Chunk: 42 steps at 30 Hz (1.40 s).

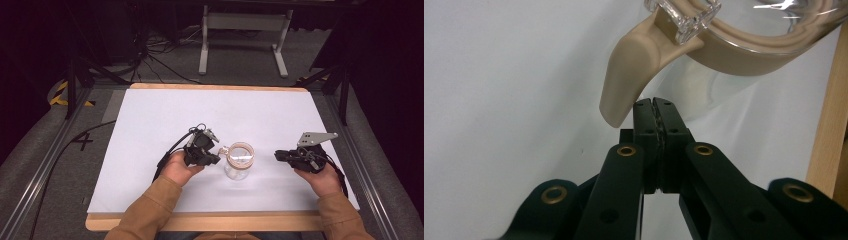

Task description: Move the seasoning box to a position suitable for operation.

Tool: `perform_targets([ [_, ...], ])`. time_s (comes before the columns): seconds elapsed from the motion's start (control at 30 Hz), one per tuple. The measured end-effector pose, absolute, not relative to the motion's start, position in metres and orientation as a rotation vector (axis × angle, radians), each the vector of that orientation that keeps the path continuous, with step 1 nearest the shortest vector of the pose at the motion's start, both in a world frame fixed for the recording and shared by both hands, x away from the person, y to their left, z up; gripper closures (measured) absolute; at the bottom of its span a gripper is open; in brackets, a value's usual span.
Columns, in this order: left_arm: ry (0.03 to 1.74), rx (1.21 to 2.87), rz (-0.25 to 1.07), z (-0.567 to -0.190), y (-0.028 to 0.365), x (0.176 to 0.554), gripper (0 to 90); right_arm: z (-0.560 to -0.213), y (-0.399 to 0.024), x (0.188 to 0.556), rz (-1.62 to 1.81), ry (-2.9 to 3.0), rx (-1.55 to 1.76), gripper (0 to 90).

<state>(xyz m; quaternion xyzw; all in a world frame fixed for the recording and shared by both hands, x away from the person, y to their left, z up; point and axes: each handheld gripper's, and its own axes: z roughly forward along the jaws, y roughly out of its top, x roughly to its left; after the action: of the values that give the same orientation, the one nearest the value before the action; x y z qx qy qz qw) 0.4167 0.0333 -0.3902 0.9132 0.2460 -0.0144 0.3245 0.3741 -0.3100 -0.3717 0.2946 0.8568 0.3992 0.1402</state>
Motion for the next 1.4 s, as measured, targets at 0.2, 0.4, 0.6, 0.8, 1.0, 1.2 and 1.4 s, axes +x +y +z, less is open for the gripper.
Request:
perform_targets([
  [0.2, 0.649, 2.392, -0.048, -0.393, 0.032, 0.422, 89.3, -0.373, -0.306, 0.372, 1.163, 2.484, 0.848, 83.2],
  [0.4, 0.664, 2.362, -0.068, -0.395, 0.032, 0.430, 89.3, -0.376, -0.296, 0.371, 1.172, 2.492, 0.834, 84.5],
  [0.6, 0.676, 2.342, -0.055, -0.396, 0.034, 0.440, 89.4, -0.381, -0.288, 0.368, 1.160, 2.512, 0.825, 84.7],
  [0.8, 0.700, 2.315, -0.025, -0.395, 0.037, 0.448, 89.4, -0.385, -0.282, 0.367, 1.156, 2.525, 0.826, 84.9],
  [1.0, 0.717, 2.315, -0.015, -0.390, 0.042, 0.444, 89.3, -0.387, -0.275, 0.371, 1.173, 2.530, 0.815, 86.2],
  [1.2, 0.726, 2.319, 0.037, -0.383, 0.056, 0.429, 87.6, -0.390, -0.268, 0.383, 1.199, 2.525, 0.780, 87.6],
  [1.4, 0.754, 2.294, 0.060, -0.378, 0.071, 0.417, 86.6, -0.393, -0.259, 0.396, 1.255, 2.528, 0.753, 87.8],
])
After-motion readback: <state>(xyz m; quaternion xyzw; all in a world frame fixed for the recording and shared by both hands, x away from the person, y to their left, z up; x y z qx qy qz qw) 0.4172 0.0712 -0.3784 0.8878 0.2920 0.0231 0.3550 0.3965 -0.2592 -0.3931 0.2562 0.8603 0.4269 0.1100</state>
